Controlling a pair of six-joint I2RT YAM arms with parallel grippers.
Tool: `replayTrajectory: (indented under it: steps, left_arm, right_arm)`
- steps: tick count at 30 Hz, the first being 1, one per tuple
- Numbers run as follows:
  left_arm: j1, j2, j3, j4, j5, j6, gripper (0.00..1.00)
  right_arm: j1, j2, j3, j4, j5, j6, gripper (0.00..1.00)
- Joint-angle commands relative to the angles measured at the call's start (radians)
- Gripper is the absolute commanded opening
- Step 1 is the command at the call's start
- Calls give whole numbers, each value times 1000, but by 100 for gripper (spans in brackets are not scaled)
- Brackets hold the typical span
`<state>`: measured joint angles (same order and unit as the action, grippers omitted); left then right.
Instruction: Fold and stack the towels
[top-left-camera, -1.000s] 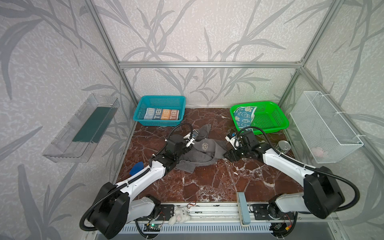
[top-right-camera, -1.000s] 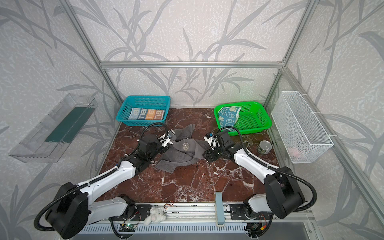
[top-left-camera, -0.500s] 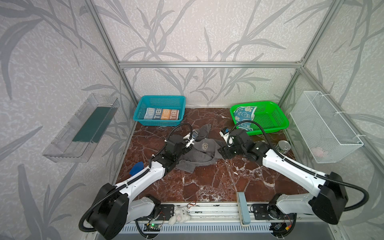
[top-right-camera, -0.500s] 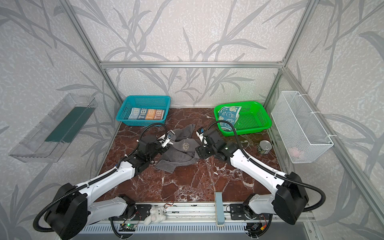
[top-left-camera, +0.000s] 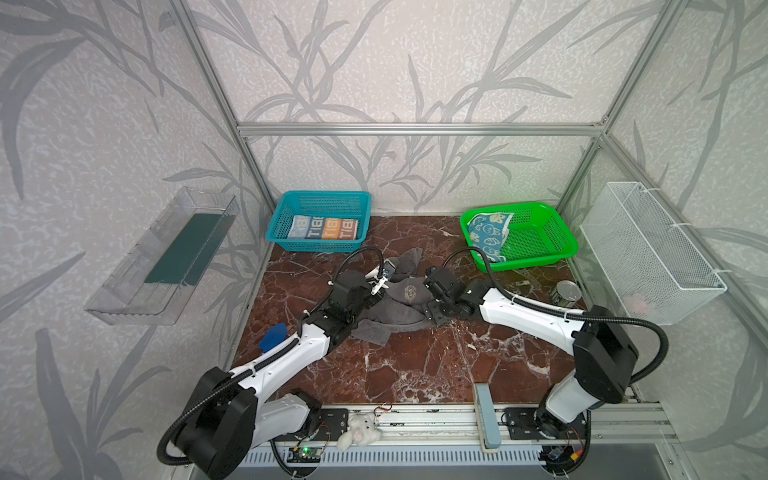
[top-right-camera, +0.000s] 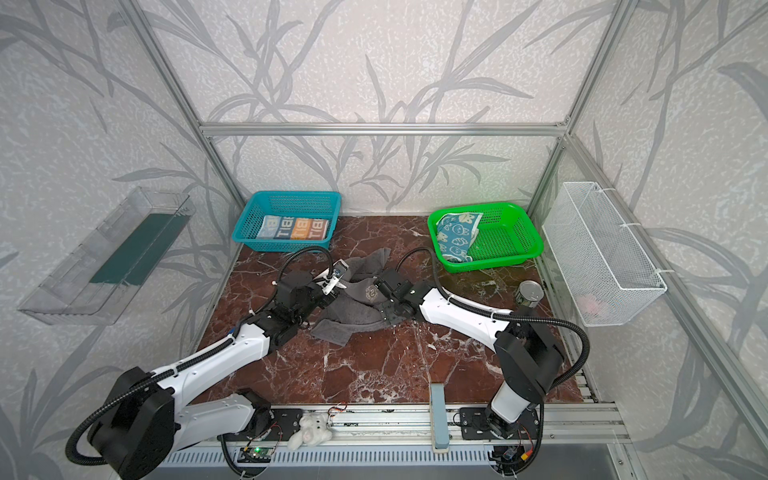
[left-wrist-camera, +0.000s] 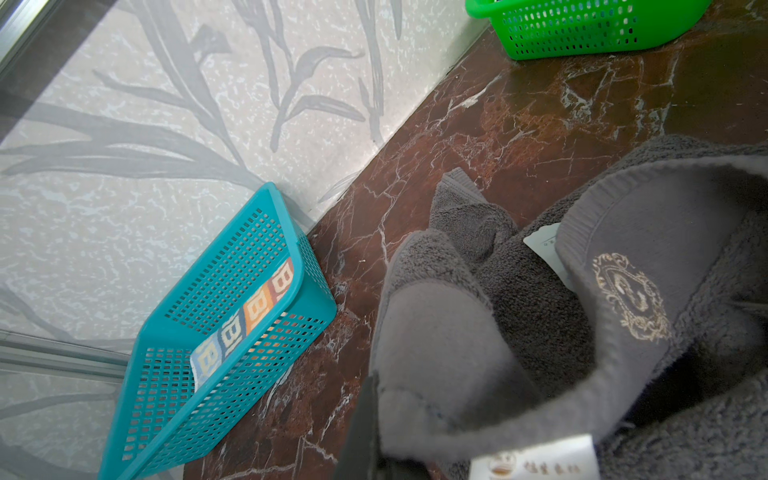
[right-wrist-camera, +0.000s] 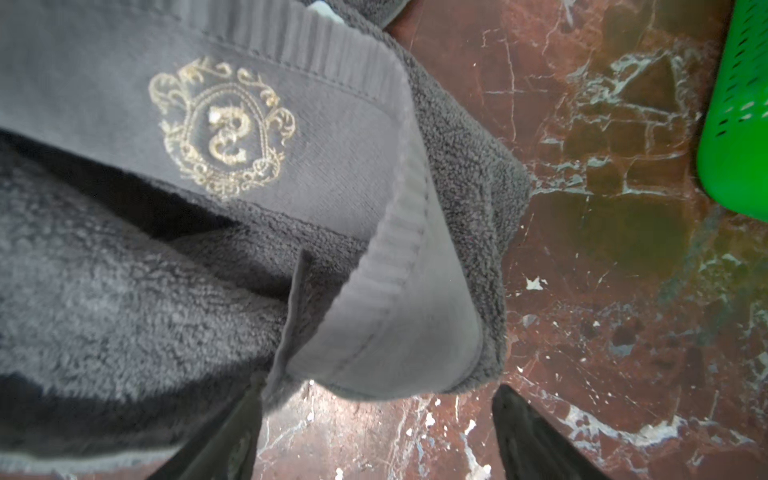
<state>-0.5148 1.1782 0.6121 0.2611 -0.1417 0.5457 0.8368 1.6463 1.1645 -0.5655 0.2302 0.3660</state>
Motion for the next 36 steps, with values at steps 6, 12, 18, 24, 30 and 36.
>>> replayTrajectory:
  steps: [6, 12, 18, 24, 30, 36]
  left_arm:
    - [1, -7, -6, 33, -14, -11, 0]
    - [4, -9, -8, 32, -16, -4, 0]
    - [3, -3, -11, 38, -16, -4, 0]
    - [3, -6, -9, 39, -18, -4, 0]
    - [3, 4, -2, 40, -12, -5, 0]
    - [3, 13, 12, 41, -9, -3, 0]
  right_arm:
    - [6, 98, 90, -98, 62, 60, 86]
    - [6, 78, 91, -176, 112, 44, 76]
    - [-1, 31, 80, -215, 129, 16, 51]
    - [-21, 13, 78, -249, 120, -8, 37]
    - [-32, 6, 84, -278, 105, -31, 26]
    - [-43, 4, 90, -304, 115, -61, 16]
